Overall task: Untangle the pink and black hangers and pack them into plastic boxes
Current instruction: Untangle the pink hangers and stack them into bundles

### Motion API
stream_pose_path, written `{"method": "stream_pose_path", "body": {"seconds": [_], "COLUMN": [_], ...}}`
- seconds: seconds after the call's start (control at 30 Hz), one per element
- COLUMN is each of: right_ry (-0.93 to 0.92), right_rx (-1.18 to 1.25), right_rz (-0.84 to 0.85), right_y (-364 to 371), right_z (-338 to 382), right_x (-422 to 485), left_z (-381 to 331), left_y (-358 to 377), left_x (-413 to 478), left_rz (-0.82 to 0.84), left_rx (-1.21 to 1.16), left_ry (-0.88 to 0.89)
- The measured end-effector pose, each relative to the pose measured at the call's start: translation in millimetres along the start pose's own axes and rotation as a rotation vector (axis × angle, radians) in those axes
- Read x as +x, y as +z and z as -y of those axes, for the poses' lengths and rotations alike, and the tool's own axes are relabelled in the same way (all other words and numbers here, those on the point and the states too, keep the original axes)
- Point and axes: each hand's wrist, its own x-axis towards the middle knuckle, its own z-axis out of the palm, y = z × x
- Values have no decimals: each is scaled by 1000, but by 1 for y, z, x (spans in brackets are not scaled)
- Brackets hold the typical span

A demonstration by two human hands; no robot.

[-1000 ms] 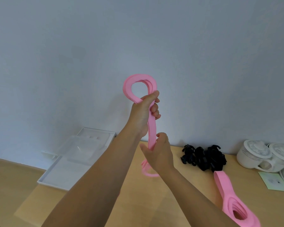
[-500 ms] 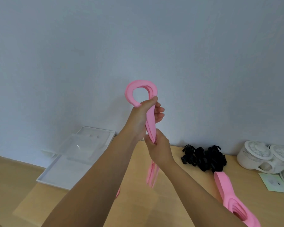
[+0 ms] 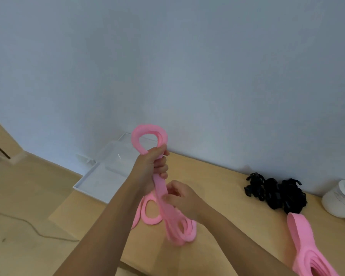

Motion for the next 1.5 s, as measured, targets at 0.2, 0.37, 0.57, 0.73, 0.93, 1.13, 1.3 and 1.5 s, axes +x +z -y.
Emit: {"method": "stream_pose_path", "body": {"seconds": [0.2,0.37,0.57,0.73,0.93,1.13,1.3,1.5], "right_ry": [122,44,-255,-193,-252,111,145,-127], "right_rx": [164,-248,-743,-1090,-1237,-805,-147,191], "right_rz": [-44,-151,42,-17,-276,-373,-549,-576], "right_y": [49,68,98,111,107,84,43,9], "right_z": [-20,-35,-51,-57,-57,-46,-12,52], "right_x": [30,63,107,101,109,106,86,38], "left_z": [23,43,62,65,69,65,64,49], "left_y": [-59,-95,-120,-132,-134,-121,-103,-63], "left_x": [-6,-4,0,2,5,16,22,30], "left_rz": [-153,-209,-232,-244,-249,-203,-194,-187], "left_rx": [37,60,-75,-115,-139,-86,-19,0], "left_ry": [-3,-64,-127,-144,-162,-137,-119,-80]}}
